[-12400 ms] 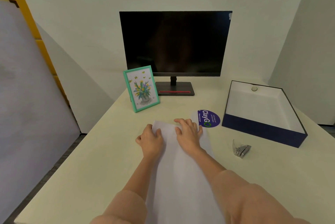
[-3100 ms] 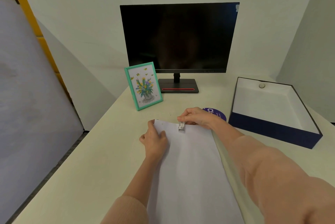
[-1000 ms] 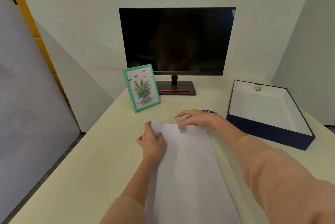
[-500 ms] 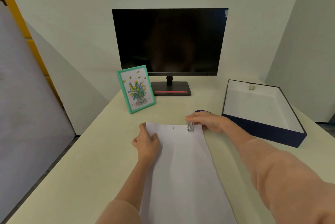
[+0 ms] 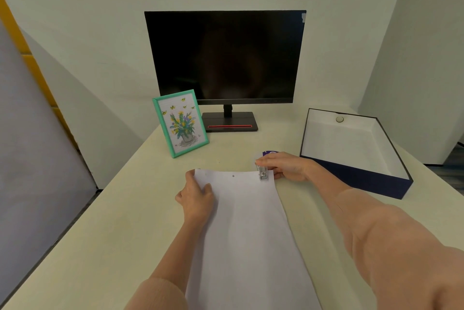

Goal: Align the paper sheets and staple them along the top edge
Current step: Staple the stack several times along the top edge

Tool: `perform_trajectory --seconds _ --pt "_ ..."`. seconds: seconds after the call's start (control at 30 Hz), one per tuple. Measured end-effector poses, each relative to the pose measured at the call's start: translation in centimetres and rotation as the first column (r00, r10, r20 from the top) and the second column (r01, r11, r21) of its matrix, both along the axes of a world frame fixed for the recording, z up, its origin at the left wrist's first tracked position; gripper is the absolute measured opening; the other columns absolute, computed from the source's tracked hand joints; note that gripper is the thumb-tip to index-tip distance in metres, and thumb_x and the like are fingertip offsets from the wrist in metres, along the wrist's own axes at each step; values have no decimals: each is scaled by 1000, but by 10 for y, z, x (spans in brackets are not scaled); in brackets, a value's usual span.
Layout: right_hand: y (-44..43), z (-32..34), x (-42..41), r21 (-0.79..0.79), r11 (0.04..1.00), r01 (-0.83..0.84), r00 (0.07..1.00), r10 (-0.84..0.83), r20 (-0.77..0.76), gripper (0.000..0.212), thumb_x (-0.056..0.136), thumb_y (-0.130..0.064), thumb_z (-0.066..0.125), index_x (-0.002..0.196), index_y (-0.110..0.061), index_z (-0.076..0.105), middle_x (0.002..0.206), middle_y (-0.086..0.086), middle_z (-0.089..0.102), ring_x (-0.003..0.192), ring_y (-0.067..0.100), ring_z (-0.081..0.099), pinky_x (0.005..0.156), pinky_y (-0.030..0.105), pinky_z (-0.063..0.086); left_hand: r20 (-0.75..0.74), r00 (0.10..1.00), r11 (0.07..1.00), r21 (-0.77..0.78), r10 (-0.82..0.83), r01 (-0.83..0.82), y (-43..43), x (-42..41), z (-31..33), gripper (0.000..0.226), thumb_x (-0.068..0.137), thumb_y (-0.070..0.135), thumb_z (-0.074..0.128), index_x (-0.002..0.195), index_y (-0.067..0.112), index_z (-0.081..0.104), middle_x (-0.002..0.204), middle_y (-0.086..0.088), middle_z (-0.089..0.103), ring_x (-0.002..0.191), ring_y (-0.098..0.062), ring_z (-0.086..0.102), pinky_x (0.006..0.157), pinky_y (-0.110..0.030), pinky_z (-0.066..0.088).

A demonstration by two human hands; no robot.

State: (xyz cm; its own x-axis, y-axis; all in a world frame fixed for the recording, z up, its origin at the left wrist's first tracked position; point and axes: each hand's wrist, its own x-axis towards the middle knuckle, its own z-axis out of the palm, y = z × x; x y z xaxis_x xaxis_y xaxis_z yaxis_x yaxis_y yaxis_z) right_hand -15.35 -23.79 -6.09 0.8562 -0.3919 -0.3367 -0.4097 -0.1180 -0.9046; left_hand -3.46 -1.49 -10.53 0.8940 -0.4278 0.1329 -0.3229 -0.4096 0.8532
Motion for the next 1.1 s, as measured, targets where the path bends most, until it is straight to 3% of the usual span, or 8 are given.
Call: perform_trajectory --seconds 0.1,0.23,0.37,0.6,0.77,0.9,1.1 --pt "0 0 -1 18 1000 5 1000 -5 1 27 87 -37 66 107 -19 65 103 4 67 97 19 61 88 31 48 4 1000 1000 10 5 -5 1 -2 2 43 92 11 45 133 9 34 112 -9 60 116 -36 46 108 -39 21" --pt "-1 -2 -1 13 1000 11 1000 -11 2 28 87 -36 67 108 -17 65 106 6 67 100 20 60 94 34 47 21 1000 1000 19 1 -1 1 -2 3 43 91 10 46 132 8 35 95 -2 54 111 -35 49 108 -39 21" --pt "0 -2 -1 13 1000 20 1000 -20 7 32 87 -35 67 112 -17 65 112 8 67 103 21 61 95 34 47 21 1000 1000 11 -2 1 1 -2 3 43 90 9 47 132 8 36 92 0 53 108 -34 51 107 -37 20" --pt "0 -2 -1 6 1000 15 1000 -15 6 34 87 -35 67 115 -16 64 112 7 67 102 20 61 93 32 48 22 1000 1000 8 -1 1 2 -3 5 44 91 10 47 133 8 35 103 -6 60 109 -33 53 108 -38 20" --pt "0 2 3 -18 1000 14 1000 -14 -14 44 85 -38 69 120 -13 62 112 8 68 99 21 63 88 30 51 12 1000 1000 0 -6 6 2 -2 3 44 91 10 47 133 9 35 95 0 53 111 -33 50 108 -38 20" --pt "0 2 4 -45 999 16 1000 -17 -25 45 85 -38 69 121 -11 62 109 7 68 97 20 63 87 30 51 5 1000 1000 -4 -1 1 2 -2 2 44 92 11 47 134 9 34 111 -8 60 115 -34 49 109 -38 19" --pt "4 -9 7 -209 962 173 984 -158 86 31 83 -41 70 93 -12 64 91 -1 69 87 15 62 80 27 48 23 1000 1000 8 4 -5 3 -4 6 45 92 10 46 135 7 34 117 -8 59 115 -33 50 109 -37 19"
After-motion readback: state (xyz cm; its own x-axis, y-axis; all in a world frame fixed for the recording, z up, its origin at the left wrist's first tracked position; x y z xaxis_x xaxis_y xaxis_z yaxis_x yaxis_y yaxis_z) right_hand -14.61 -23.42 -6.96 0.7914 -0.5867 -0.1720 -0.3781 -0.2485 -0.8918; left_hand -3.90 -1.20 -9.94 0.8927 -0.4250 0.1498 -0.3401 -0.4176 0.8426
